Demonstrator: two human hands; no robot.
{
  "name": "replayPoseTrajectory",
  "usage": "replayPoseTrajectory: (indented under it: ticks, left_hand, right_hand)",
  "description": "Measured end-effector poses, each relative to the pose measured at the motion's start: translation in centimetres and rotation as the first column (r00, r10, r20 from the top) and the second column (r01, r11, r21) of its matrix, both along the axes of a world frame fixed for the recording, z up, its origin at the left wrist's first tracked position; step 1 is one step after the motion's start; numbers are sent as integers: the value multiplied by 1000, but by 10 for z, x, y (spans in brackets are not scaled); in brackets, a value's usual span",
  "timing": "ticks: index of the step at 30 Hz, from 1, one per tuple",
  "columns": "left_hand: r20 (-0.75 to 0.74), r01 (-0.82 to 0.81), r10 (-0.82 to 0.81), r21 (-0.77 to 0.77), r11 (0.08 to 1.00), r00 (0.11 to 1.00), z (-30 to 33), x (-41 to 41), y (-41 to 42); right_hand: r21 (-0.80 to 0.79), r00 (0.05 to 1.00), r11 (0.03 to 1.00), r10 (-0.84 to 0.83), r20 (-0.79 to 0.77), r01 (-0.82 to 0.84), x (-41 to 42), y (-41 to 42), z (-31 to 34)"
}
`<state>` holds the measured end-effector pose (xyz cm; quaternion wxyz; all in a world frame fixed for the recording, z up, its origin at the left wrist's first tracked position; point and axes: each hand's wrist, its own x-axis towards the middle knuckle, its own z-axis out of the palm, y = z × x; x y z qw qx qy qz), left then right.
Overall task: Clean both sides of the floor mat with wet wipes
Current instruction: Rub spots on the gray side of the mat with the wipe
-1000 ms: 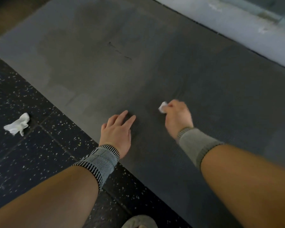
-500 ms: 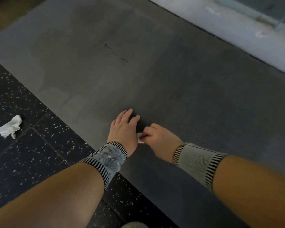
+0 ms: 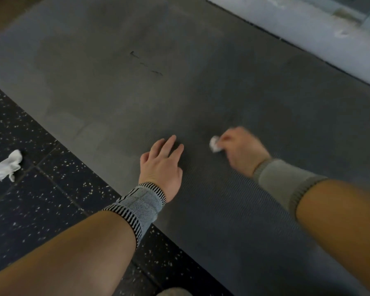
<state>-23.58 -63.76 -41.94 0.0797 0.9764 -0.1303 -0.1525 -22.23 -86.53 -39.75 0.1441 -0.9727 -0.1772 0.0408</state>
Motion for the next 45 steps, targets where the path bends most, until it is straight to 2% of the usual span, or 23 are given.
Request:
replayPoseTrajectory:
  ticks: [2,3,5,7,9,11,13,14,17,20,21,23,25,26,29,32,34,36,37,40,42,44,45]
  left_hand:
    - [6,4,-4,-27,1000,1000,0,3,-10]
    - [-8,1,-2,-39,999,1000,0,6,-15]
    - [-44,-4,3,-34,999,999,-1,10,-22]
    - [-53,-6,5,-14,1000,999,-3,11,-24]
    - [-32,-2,1,-9,1000,999,-4,11,-23]
    - [-17,11,-11,0,1000,1000,-2,13,-23]
    - [-6,20,-20,-1,1000,1000,0,18,-22]
    - [4,21,-21,-11,1000,1000,1,20,-23]
    - [6,0,1,-93,996,1000,1,25,-27]
    - [-15,-23,21,-163,986,1000,-1,25,-30]
    - [-4,-27,27,-174,984,1000,-2,24,-30]
    - [26,-19,23,-158,987,999,-3,23,-29]
    - [35,-4,8,-115,993,999,-2,24,-29]
    - [23,-4,6,-93,996,1000,-1,25,-30]
    - [-26,-8,8,-19,1000,1000,-1,28,-37]
    - [-31,5,-4,19,1000,1000,-3,33,-38]
    - [-33,22,-22,21,1000,999,0,36,-38]
    - [-29,27,-27,12,1000,999,3,40,-38]
    - [-26,27,-27,0,1000,999,5,43,-39]
    - [-6,11,-12,-82,997,1000,6,50,-47]
    - [-21,7,-10,-138,990,1000,5,53,-51]
    - [-22,36,-39,-132,991,999,4,53,-53]
    - [-14,60,-62,-111,992,998,4,53,-53]
  right_hand:
    - [25,931,931,-365,-8,365,10,-9,-4]
    - [72,930,927,-367,-29,368,2,-3,-3]
    - [109,997,991,-72,-26,74,-32,20,-1]
    - [77,958,959,277,-79,-271,-56,26,1]
    - [20,925,929,370,-88,-370,-35,9,3]
    - [-4,999,999,33,-20,-33,6,-17,-1]
    - [-6,922,922,-386,0,386,30,-31,-7]
    - [1,910,910,-414,-14,414,28,-24,-9]
    - [63,995,996,67,-72,-63,-12,21,-5]
    - [19,910,913,408,-65,-408,-5,14,1]
    - [-23,935,936,350,-56,-352,14,2,1]
    - [-78,1000,997,-19,10,20,56,-29,-5]
    - [-82,941,937,-339,15,339,70,-38,-10]
    - [-64,936,934,-352,-12,350,63,-29,-9]
    - [112,997,991,71,-26,-68,9,11,-7]
    - [25,938,941,339,-77,-338,17,-4,-2]
    - [-83,998,994,64,-28,-66,60,-34,-6]
    - [-100,953,948,-300,26,301,86,-55,-7]
    - [-87,933,929,-360,12,359,84,-50,-4]
    - [84,997,994,75,22,-76,31,-11,0]
    - [52,942,944,330,-69,-327,11,-11,2]
    - [-37,948,949,310,-65,-313,39,-33,1]
    - [-63,993,991,114,-25,-115,61,-50,0]
